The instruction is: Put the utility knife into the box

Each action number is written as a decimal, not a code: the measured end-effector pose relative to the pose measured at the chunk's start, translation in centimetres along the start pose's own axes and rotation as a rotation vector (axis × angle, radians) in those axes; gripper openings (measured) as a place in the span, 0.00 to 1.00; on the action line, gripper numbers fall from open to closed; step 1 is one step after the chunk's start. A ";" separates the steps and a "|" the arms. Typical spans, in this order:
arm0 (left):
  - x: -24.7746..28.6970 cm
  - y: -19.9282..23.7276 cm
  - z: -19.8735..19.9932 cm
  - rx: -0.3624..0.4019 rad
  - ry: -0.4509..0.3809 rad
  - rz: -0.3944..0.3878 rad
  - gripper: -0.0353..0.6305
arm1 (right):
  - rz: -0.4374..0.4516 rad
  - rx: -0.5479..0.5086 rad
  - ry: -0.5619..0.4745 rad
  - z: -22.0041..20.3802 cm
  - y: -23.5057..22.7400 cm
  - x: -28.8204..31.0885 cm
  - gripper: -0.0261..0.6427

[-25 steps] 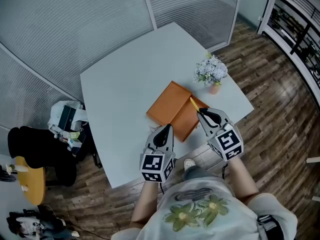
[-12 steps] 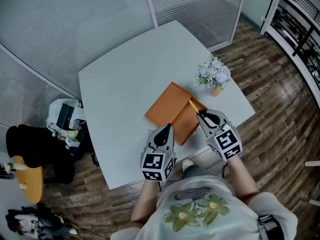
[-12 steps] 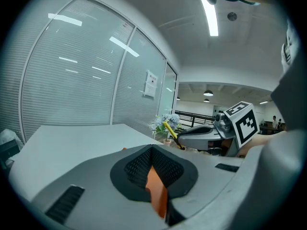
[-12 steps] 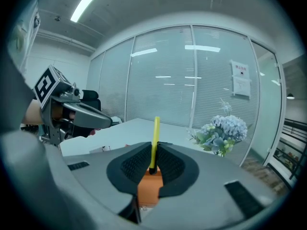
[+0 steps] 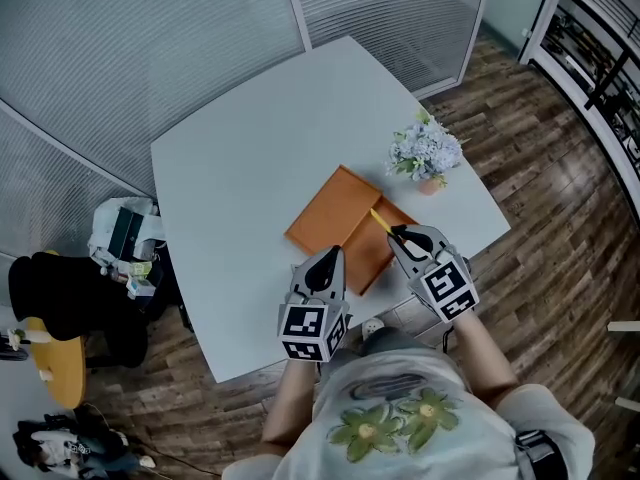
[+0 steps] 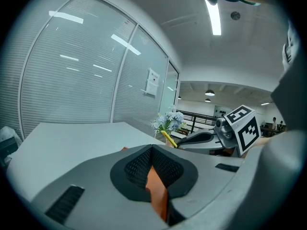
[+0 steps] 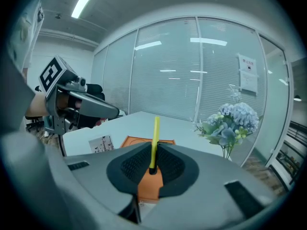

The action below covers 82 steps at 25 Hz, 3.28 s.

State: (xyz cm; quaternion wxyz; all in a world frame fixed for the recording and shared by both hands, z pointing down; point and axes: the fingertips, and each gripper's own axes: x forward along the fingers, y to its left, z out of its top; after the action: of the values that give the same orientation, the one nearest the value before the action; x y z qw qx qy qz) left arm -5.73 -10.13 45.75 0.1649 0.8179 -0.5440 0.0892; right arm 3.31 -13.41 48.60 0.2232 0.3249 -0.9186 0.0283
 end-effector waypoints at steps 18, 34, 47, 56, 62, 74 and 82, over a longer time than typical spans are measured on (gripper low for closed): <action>1.2 0.3 -0.8 -0.015 0.022 0.000 0.05 | 0.052 -0.039 0.085 -3.0 0.7 2.0 0.10; 1.7 1.0 -1.4 -0.031 0.027 -0.004 0.05 | 0.100 -0.076 0.163 -5.3 1.5 3.8 0.10; 2.1 1.7 -1.7 -0.042 0.034 0.003 0.05 | 0.141 -0.139 0.240 -7.0 1.7 5.3 0.10; 2.6 2.3 -1.8 -0.047 0.041 0.009 0.05 | 0.192 -0.181 0.296 -8.8 2.2 6.5 0.10; 2.8 2.5 -1.9 -0.052 0.046 0.012 0.05 | 0.224 -0.196 0.330 -9.9 2.5 7.1 0.10; 3.5 2.3 -2.6 -0.055 0.063 0.015 0.05 | 0.311 -0.307 0.415 -12.9 3.2 9.1 0.10; 3.8 2.4 -2.9 -0.056 0.076 0.027 0.05 | 0.354 -0.352 0.456 -14.2 3.3 10.3 0.10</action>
State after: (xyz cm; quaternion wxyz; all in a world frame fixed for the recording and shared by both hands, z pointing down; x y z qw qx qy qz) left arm -6.39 -13.19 50.11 0.2073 0.8016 -0.5504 0.1073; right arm -0.23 -14.03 66.12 0.4674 0.1022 -0.8779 -0.0206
